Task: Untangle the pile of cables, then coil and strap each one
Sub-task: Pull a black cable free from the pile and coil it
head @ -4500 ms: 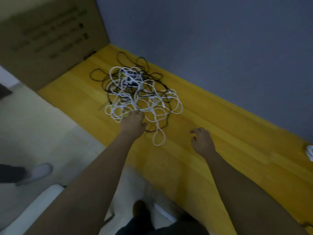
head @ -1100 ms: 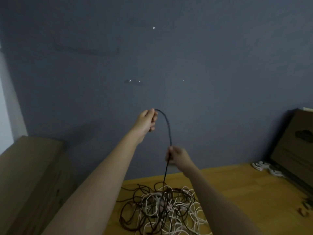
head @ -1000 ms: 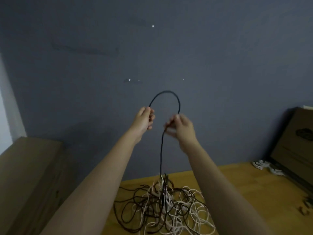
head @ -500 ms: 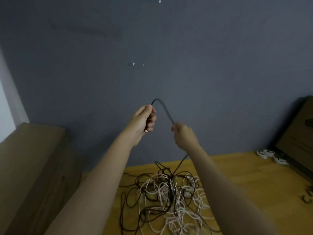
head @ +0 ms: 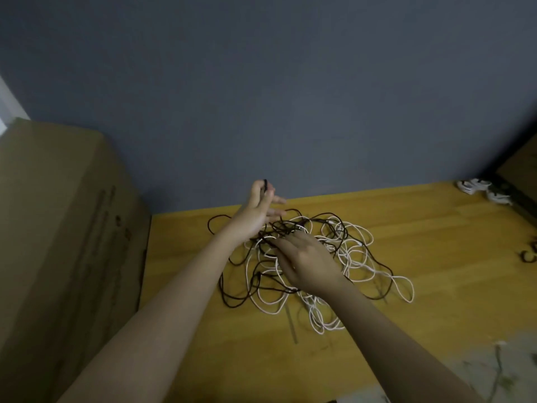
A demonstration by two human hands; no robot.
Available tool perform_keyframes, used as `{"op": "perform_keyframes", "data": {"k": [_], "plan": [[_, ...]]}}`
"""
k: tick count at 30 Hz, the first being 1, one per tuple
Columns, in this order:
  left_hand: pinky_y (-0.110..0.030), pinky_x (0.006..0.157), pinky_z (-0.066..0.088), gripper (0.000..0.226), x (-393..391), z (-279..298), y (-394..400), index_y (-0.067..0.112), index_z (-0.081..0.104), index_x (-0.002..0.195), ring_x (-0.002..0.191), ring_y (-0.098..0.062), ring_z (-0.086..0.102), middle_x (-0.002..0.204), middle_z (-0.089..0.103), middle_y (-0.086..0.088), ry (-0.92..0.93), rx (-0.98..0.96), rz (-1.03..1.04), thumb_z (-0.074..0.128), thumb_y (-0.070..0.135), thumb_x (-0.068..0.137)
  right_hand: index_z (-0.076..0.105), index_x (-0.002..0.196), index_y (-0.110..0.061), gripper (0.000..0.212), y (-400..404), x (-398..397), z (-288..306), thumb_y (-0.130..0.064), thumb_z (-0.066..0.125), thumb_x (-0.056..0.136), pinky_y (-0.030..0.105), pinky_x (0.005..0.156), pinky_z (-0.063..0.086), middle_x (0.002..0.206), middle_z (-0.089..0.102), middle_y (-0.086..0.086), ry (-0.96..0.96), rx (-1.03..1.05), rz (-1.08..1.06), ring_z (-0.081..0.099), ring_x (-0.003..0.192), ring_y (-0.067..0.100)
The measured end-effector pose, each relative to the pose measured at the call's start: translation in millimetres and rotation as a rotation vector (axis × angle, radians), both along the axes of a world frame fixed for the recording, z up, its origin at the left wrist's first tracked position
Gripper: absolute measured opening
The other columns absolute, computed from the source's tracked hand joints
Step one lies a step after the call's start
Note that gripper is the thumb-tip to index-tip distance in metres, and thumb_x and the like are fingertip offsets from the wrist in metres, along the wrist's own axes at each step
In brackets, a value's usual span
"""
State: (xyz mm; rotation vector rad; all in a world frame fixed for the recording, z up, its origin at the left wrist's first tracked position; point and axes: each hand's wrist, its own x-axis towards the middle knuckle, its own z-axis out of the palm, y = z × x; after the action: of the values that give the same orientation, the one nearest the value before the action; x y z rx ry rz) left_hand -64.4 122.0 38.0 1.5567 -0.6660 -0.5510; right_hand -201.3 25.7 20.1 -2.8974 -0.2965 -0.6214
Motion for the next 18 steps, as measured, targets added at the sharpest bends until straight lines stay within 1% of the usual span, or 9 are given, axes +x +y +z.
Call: {"op": "perform_keyframes", "data": {"k": [3, 5, 7, 9, 10, 12, 14, 16, 18], "plan": [[-0.019, 0.081, 0.052, 0.011, -9, -21, 12, 0.045, 0.043, 0.101, 0.091, -0.001, 0.066, 0.106, 0.066, 0.020, -0.218, 0.193, -0.137, 0.032, 0.043, 0.101, 0.071, 0.094, -0.003, 0.012, -6, -3, 4, -0.009, 0.068, 0.083, 0.039, 0.060, 0.050, 0.078, 0.068, 0.009, -0.121, 0.026, -0.051, 0.059, 0.067, 0.030], [-0.017, 0.081, 0.049, 0.022, -18, -33, 20, 0.047, 0.052, 0.116, 0.098, 0.001, 0.063, 0.111, 0.065, 0.024, -0.309, 0.307, -0.171, 0.038, 0.041, 0.100, 0.074, 0.089, -0.006, 0.011, -8, -5, 7, -0.015, 0.072, 0.081, 0.037, 0.058, 0.051, 0.076, 0.069, 0.007, -0.156, 0.122, -0.085, 0.061, 0.066, 0.028], [-0.016, 0.084, 0.048, 0.029, -27, -40, 26, 0.033, 0.059, 0.126, 0.103, -0.004, 0.062, 0.111, 0.065, 0.022, -0.272, 0.348, -0.136, 0.044, 0.033, 0.101, 0.074, 0.084, -0.010, 0.014, -9, -5, 6, -0.022, 0.076, 0.077, 0.032, 0.055, 0.050, 0.072, 0.067, 0.003, -0.152, 0.221, -0.149, 0.060, 0.067, 0.023], [-0.018, 0.082, 0.049, 0.026, -35, -43, 31, 0.032, 0.066, 0.113, 0.095, 0.000, 0.065, 0.101, 0.070, 0.021, -0.223, 0.313, -0.110, 0.044, 0.029, 0.101, 0.073, 0.084, -0.013, 0.019, -12, -4, 2, -0.027, 0.081, 0.073, 0.025, 0.058, 0.046, 0.075, 0.065, -0.002, -0.113, 0.375, -0.255, 0.056, 0.069, 0.013], [-0.015, 0.078, 0.048, 0.026, -39, -42, 34, 0.034, 0.068, 0.105, 0.088, 0.004, 0.065, 0.095, 0.071, 0.021, -0.196, 0.282, -0.104, 0.043, 0.028, 0.102, 0.073, 0.083, -0.014, 0.019, -14, -3, 1, -0.026, 0.082, 0.072, 0.020, 0.061, 0.044, 0.077, 0.064, -0.004, -0.092, 0.477, -0.295, 0.054, 0.070, 0.007], [-0.009, 0.075, 0.046, 0.030, -48, -36, 40, 0.038, 0.067, 0.095, 0.085, 0.007, 0.065, 0.090, 0.072, 0.022, -0.152, 0.242, -0.130, 0.040, 0.028, 0.103, 0.073, 0.080, -0.021, 0.009, -19, 0, 0, -0.016, 0.078, 0.074, 0.012, 0.064, 0.040, 0.080, 0.064, -0.006, -0.044, 0.702, -0.316, 0.055, 0.073, 0.000], [-0.007, 0.080, 0.043, 0.032, -55, -33, 45, 0.040, 0.067, 0.094, 0.091, 0.009, 0.063, 0.091, 0.072, 0.022, -0.178, 0.269, -0.181, 0.037, 0.032, 0.103, 0.072, 0.077, -0.030, 0.025, -20, 1, 0, -0.005, 0.068, 0.081, 0.009, 0.069, 0.042, 0.083, 0.067, -0.009, 0.058, 0.907, -0.287, 0.059, 0.081, -0.002], [-0.011, 0.076, 0.043, 0.030, -60, -32, 49, 0.040, 0.063, 0.100, 0.086, -0.001, 0.064, 0.081, 0.073, 0.014, -0.179, 0.290, -0.202, 0.034, 0.034, 0.104, 0.072, 0.078, -0.031, 0.033, -19, 2, 2, 0.000, 0.063, 0.085, 0.009, 0.070, 0.046, 0.082, 0.071, -0.015, 0.155, 1.060, -0.238, 0.063, 0.082, -0.003], [-0.022, 0.070, 0.046, 0.029, -62, -32, 53, 0.039, 0.061, 0.103, 0.068, -0.014, 0.064, 0.063, 0.069, 0.003, -0.136, 0.275, -0.157, 0.032, 0.034, 0.104, 0.075, 0.080, -0.027, 0.029, -22, 6, 7, 0.000, 0.063, 0.085, 0.013, 0.067, 0.049, 0.082, 0.073, -0.012, 0.226, 1.129, -0.219, 0.064, 0.076, 0.002]]}}
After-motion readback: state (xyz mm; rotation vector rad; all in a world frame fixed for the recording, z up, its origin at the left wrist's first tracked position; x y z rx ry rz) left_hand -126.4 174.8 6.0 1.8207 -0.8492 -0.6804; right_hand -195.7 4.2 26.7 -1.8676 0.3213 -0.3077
